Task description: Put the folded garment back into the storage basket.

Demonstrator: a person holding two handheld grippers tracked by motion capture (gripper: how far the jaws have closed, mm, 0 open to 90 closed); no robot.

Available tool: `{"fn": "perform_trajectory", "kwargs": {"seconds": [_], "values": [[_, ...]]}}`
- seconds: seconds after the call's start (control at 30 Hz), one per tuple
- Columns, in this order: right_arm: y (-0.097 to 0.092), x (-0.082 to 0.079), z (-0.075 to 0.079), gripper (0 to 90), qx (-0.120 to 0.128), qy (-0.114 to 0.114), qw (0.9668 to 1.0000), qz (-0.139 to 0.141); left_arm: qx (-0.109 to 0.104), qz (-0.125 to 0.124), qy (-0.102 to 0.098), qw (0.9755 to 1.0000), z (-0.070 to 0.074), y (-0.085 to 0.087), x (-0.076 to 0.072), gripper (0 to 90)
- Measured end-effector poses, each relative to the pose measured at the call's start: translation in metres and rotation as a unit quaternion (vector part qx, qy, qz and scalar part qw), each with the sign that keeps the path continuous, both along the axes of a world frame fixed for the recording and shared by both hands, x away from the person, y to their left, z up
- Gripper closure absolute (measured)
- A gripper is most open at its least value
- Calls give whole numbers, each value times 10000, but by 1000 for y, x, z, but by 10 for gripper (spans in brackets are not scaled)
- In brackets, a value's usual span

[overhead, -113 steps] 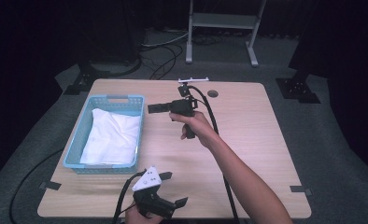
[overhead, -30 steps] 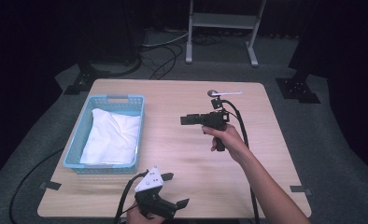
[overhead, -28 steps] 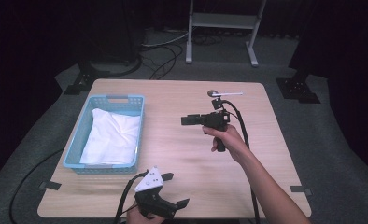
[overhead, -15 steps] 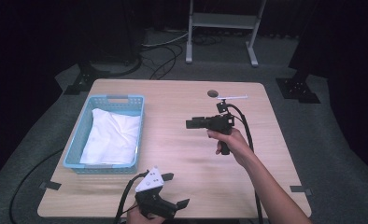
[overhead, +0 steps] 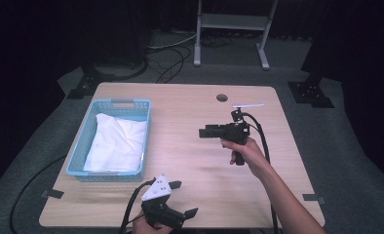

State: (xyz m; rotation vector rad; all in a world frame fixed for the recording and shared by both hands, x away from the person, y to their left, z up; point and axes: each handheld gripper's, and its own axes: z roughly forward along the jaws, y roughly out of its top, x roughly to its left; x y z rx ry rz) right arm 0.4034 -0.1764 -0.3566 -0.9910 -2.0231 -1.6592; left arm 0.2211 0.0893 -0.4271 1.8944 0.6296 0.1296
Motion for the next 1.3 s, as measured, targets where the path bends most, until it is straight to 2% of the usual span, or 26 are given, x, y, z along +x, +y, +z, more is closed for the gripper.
{"fn": "perform_trajectory", "kwargs": {"seconds": [0.53, 0.97, 1.3], "values": [[-10, -6, -7, 125, -59, -72, 9999, -87, 0, 3, -3, 10000, 0, 0, 0, 21], [-14, -9, -8, 125, -169, -99, 9998, -34, -2, 10, -2, 10000, 0, 1, 0, 21], [-16, -9, -10, 125, -467, -89, 9989, 7, -3, 7, 5, 10000, 0, 1, 0, 21]]}}
